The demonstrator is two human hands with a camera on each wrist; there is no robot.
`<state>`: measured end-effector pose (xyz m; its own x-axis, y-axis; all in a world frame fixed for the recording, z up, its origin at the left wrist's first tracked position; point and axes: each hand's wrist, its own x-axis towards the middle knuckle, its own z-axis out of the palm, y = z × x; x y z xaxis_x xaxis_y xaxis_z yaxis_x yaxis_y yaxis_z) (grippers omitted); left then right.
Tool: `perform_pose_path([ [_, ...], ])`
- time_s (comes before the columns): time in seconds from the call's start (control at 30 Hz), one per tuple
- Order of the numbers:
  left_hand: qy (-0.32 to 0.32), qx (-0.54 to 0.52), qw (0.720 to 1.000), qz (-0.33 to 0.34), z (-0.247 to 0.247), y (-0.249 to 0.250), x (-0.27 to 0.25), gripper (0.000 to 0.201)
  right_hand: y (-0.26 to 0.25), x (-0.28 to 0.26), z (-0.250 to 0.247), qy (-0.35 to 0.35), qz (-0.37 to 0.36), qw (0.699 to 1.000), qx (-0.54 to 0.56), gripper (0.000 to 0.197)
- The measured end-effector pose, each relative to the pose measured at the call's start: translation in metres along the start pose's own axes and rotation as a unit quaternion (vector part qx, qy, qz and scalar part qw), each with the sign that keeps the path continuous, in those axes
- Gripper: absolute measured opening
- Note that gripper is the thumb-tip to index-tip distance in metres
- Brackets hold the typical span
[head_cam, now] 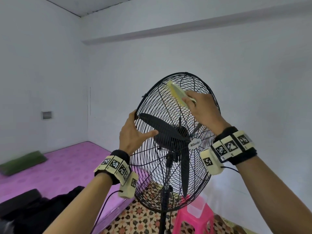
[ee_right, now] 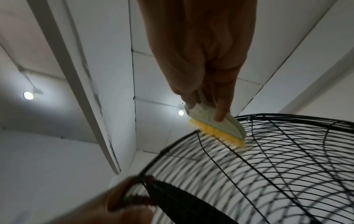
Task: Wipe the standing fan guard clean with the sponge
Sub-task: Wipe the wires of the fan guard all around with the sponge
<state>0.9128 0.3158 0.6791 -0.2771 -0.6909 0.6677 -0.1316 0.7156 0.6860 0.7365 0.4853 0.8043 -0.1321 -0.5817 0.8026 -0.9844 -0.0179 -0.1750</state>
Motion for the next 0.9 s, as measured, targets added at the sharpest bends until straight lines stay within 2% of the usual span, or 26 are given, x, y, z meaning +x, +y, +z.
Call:
perform_pose_path([
  [0.13, 0.001, -0.001, 1.0, -0.002, 0.001, 0.0, 0.0, 0.115, -0.006, -0.024, 0.033, 0.008, -0.03, 0.999, 0.019, 0.033],
  [0.2, 0.002, 0.0, 1.0, -0.005, -0.001, -0.002, 0.002, 0.116, -0.011, -0.041, 0.041, -0.033, -0.056, 0.997, 0.033, 0.029],
  [0.27, 0.002, 0.004, 1.0, -0.004, -0.003, -0.003, 0.003, 0.116, -0.015, -0.047, 0.035, -0.088, -0.037, 0.993, 0.065, 0.027],
  [0.3, 0.001, 0.005, 1.0, -0.003, -0.004, -0.003, 0.002, 0.116, -0.012, -0.044, 0.031, -0.081, -0.019, 0.993, 0.085, 0.029],
  [0.33, -0.001, 0.004, 1.0, -0.002, -0.004, -0.002, 0.001, 0.116, -0.008, -0.039, 0.027, -0.042, -0.003, 0.994, 0.098, 0.03],
  [0.4, -0.004, 0.0, 1.0, -0.001, -0.003, 0.001, -0.001, 0.114, 0.003, -0.028, 0.024, 0.082, 0.005, 0.993, 0.09, 0.028],
  [0.47, -0.005, 0.0, 1.0, -0.002, -0.001, 0.004, -0.003, 0.115, 0.008, -0.025, 0.032, 0.133, 0.011, 0.988, 0.081, 0.026],
  [0.53, -0.005, 0.0, 1.0, -0.004, 0.0, 0.006, -0.002, 0.115, 0.009, -0.036, 0.044, 0.095, -0.003, 0.993, 0.075, 0.027],
  [0.63, 0.0, 0.003, 1.0, -0.008, -0.003, 0.004, -0.002, 0.115, 0.008, -0.054, 0.042, -0.038, -0.012, 0.993, 0.109, 0.03],
  [0.67, 0.001, 0.004, 1.0, -0.007, -0.003, 0.004, -0.002, 0.115, 0.01, -0.055, 0.039, -0.05, -0.01, 0.991, 0.127, 0.031],
  [0.7, 0.001, 0.004, 1.0, -0.005, -0.004, 0.003, -0.002, 0.116, 0.013, -0.053, 0.035, -0.021, -0.008, 0.991, 0.133, 0.031],
  [0.77, -0.001, 0.0, 1.0, 0.001, -0.003, 0.004, -0.004, 0.116, 0.022, -0.044, 0.033, 0.1, 0.007, 0.99, 0.103, 0.03],
  [0.8, -0.001, -0.002, 1.0, 0.003, -0.002, 0.005, -0.005, 0.116, 0.025, -0.04, 0.036, 0.137, 0.021, 0.987, 0.081, 0.03],
  [0.83, -0.002, -0.004, 1.0, 0.003, -0.001, 0.005, -0.005, 0.115, 0.024, -0.039, 0.04, 0.144, 0.03, 0.987, 0.067, 0.03],
  [0.9, -0.004, -0.009, 1.0, 0.003, 0.001, 0.007, -0.005, 0.113, 0.024, -0.047, 0.049, 0.098, 0.014, 0.994, 0.055, 0.031],
])
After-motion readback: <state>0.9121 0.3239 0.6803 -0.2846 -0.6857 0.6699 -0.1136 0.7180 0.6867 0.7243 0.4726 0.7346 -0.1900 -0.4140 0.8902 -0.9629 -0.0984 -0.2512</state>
